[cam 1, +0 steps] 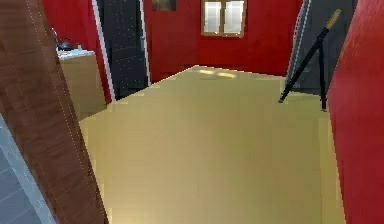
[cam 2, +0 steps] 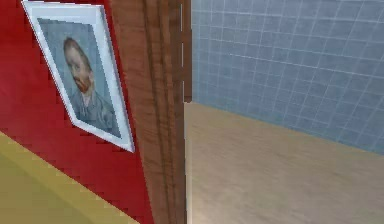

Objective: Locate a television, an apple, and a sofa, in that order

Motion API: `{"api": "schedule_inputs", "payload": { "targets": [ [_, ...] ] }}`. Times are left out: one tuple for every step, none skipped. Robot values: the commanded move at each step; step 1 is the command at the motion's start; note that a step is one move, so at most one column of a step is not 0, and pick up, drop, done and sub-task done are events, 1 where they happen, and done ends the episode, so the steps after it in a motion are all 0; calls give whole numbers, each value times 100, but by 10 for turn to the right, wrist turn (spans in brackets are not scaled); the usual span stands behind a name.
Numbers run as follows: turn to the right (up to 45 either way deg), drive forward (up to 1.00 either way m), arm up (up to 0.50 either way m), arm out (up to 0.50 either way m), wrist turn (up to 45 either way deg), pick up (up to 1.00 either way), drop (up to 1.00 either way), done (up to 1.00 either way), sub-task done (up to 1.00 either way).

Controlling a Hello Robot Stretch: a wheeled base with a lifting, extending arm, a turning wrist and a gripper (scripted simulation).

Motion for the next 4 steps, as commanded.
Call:
{"api": "schedule_inputs", "payload": {
  "targets": [
    [120, 0, 0, 0, 0, 0, 0, 0, 0],
    [0, 65, 0, 0, 0, 0, 0, 0, 0],
    [-330, 0, 0, 0, 0, 0, 0, 0, 0],
    [0, 100, 0, 0, 0, 0, 0, 0, 0]
  ]
}}
